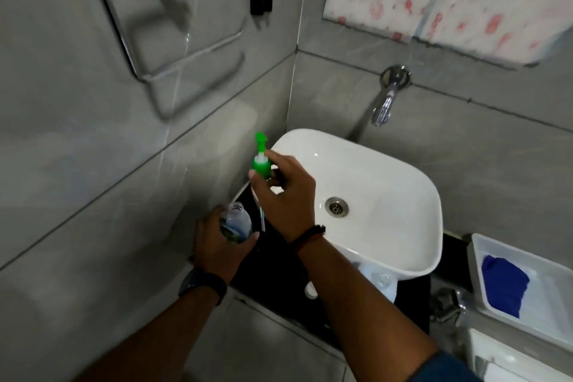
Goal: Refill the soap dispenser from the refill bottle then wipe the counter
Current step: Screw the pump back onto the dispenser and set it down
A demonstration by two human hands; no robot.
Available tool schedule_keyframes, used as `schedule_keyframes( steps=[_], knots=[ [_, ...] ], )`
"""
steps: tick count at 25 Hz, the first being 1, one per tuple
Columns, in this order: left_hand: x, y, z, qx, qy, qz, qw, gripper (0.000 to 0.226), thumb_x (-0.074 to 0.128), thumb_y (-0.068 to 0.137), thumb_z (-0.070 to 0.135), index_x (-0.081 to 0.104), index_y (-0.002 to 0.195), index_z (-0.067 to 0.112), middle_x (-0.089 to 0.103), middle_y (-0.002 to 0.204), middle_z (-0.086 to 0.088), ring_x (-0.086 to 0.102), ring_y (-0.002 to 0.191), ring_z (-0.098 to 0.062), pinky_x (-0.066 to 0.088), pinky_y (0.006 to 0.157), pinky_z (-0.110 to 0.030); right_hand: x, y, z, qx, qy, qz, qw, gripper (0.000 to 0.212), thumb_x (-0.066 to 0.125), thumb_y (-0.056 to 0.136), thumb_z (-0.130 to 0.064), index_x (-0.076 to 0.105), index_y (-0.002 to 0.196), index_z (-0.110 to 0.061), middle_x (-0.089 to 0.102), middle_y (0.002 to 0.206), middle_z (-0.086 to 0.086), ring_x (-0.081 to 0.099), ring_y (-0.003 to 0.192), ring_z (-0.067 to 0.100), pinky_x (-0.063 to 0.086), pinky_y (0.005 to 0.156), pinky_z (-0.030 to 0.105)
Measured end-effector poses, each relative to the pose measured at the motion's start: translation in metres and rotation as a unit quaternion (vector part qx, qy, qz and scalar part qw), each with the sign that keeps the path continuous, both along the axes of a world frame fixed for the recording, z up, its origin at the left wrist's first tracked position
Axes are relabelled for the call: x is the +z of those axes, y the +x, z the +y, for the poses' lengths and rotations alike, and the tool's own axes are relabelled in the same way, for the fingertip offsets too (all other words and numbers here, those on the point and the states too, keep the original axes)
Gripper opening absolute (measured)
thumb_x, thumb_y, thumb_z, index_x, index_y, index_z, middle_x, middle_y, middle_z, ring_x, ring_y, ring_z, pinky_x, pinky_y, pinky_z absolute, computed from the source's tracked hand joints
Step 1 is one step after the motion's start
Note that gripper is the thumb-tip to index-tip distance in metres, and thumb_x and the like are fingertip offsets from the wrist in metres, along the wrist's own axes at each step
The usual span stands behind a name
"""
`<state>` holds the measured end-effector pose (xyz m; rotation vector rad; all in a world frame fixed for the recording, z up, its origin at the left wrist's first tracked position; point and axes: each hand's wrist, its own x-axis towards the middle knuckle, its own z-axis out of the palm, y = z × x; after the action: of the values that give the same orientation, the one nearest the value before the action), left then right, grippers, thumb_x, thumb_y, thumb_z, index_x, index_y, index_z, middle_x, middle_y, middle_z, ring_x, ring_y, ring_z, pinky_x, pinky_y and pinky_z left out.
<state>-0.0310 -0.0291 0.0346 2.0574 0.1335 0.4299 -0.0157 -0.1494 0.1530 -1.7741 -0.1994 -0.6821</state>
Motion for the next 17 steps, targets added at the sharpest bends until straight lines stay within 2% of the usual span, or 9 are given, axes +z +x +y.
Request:
schedule_keyframes(
  steps=[2, 5, 7, 11, 13, 17],
  knots=[
    [0.027, -0.003, -0.012, -0.009, 0.029, -0.05, 0.998, 0.08, 0.089, 0.047, 0.033, 0.054, 0.114, 0.009, 0.059, 0.107, -0.014, 0.056, 0.098, -0.033, 0.049, 0.08, -0.04, 0.046, -0.004, -0.008, -0.002, 0.032, -0.054, 0.998, 0.028, 0.07, 0.075, -0.014, 0.068, 0.103, -0.011, 0.061, 0.08, 0.003, 0.054, 0.061, 0.008, 0.05, 0.059, 0.023],
    [0.06, -0.01, -0.031, -0.003, 0.077, -0.099, 0.992, 0.074, 0.08, 0.046, 0.04, 0.058, 0.109, 0.009, 0.063, 0.098, -0.014, 0.059, 0.087, -0.033, 0.047, 0.075, -0.034, 0.093, -0.012, -0.021, 0.025, 0.089, -0.066, 0.993, 0.032, 0.071, 0.075, -0.013, 0.067, 0.107, -0.01, 0.061, 0.086, 0.003, 0.056, 0.067, 0.006, 0.05, 0.063, 0.02],
    [0.08, -0.015, -0.044, -0.006, 0.033, -0.093, 0.995, 0.077, 0.087, 0.044, 0.035, 0.058, 0.112, 0.015, 0.059, 0.1, -0.01, 0.059, 0.086, -0.028, 0.044, 0.076, -0.028, 0.109, -0.016, -0.031, 0.044, 0.091, -0.045, 0.994, 0.033, 0.072, 0.077, -0.011, 0.066, 0.11, -0.01, 0.063, 0.092, 0.002, 0.058, 0.073, 0.005, 0.05, 0.067, 0.016],
    [0.111, -0.023, -0.067, -0.021, 0.003, -0.087, 0.996, 0.078, 0.089, 0.044, 0.031, 0.057, 0.114, 0.021, 0.052, 0.102, -0.002, 0.06, 0.087, -0.024, 0.045, 0.077, -0.026, 0.12, -0.025, -0.047, 0.081, 0.078, 0.01, 0.994, 0.038, 0.072, 0.078, -0.003, 0.064, 0.113, -0.013, 0.066, 0.097, 0.001, 0.061, 0.077, -0.001, 0.049, 0.072, 0.014],
    [0.123, -0.025, -0.074, -0.027, 0.002, -0.086, 0.996, 0.078, 0.088, 0.045, 0.033, 0.057, 0.115, 0.023, 0.051, 0.1, 0.0, 0.059, 0.087, -0.022, 0.045, 0.075, -0.026, 0.129, -0.029, -0.055, 0.077, 0.083, 0.0, 0.994, 0.039, 0.072, 0.078, -0.001, 0.063, 0.114, -0.012, 0.067, 0.098, 0.0, 0.062, 0.079, -0.002, 0.049, 0.074, 0.013],
    [0.135, -0.023, -0.082, -0.032, 0.014, -0.068, 0.997, 0.079, 0.087, 0.046, 0.036, 0.056, 0.118, 0.025, 0.051, 0.102, -0.002, 0.058, 0.091, -0.023, 0.047, 0.078, -0.029, 0.151, -0.031, -0.066, 0.065, 0.113, -0.054, 0.99, 0.039, 0.071, 0.078, 0.001, 0.062, 0.116, -0.002, 0.068, 0.101, 0.004, 0.063, 0.084, 0.007, 0.052, 0.079, 0.019]
  ],
)
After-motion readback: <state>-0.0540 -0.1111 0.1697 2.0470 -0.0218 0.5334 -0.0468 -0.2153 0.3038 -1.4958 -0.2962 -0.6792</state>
